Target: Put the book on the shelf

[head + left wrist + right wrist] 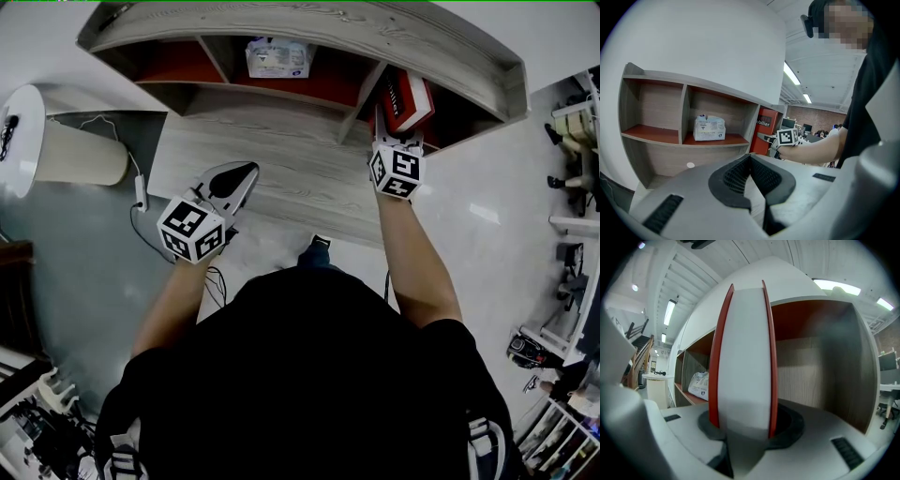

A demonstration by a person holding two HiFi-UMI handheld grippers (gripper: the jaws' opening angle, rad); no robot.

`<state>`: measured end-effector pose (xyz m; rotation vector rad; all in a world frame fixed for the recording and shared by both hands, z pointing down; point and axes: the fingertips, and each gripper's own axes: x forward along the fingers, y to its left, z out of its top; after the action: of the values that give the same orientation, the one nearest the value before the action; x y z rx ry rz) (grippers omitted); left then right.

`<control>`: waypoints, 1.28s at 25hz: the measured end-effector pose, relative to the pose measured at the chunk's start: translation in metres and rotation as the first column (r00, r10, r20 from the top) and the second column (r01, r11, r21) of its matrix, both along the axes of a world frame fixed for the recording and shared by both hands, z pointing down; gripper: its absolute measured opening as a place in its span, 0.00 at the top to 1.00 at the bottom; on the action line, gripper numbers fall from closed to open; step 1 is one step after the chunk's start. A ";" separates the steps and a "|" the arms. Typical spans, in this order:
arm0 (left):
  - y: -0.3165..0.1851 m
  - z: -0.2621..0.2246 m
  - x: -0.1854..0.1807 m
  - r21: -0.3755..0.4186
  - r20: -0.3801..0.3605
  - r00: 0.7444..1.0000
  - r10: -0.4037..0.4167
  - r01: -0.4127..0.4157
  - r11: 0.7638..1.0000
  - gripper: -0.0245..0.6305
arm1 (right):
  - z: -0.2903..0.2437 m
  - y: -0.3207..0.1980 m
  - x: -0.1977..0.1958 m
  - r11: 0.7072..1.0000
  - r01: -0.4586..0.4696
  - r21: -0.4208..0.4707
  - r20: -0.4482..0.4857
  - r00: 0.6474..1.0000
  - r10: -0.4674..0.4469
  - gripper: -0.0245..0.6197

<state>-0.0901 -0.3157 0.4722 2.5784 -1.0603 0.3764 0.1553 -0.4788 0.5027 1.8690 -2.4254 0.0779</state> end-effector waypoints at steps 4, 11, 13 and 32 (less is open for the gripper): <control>0.000 -0.001 0.004 0.002 -0.004 1.000 0.004 -0.004 1.000 0.93 | 0.001 0.001 -0.001 1.000 -0.003 -0.005 -0.007 1.000 0.003 0.70; 0.002 0.000 0.001 -0.001 -0.006 1.000 0.000 0.000 1.000 0.93 | 0.002 0.005 -0.010 1.000 0.025 -0.018 -0.009 1.000 -0.025 0.67; 0.003 0.000 0.000 -0.001 -0.009 1.000 -0.001 0.001 1.000 0.93 | 0.002 0.007 -0.015 0.999 0.036 -0.022 -0.006 0.999 -0.036 0.65; 0.012 0.000 -0.006 -0.003 -0.027 1.000 -0.005 0.005 1.000 0.93 | 0.003 0.017 -0.051 0.991 0.122 -0.049 -0.011 0.992 -0.123 0.46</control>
<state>-0.0960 -0.3038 0.4724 2.5706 -1.0553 0.3408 0.1043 -0.4621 0.5062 1.6912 -2.4987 0.1137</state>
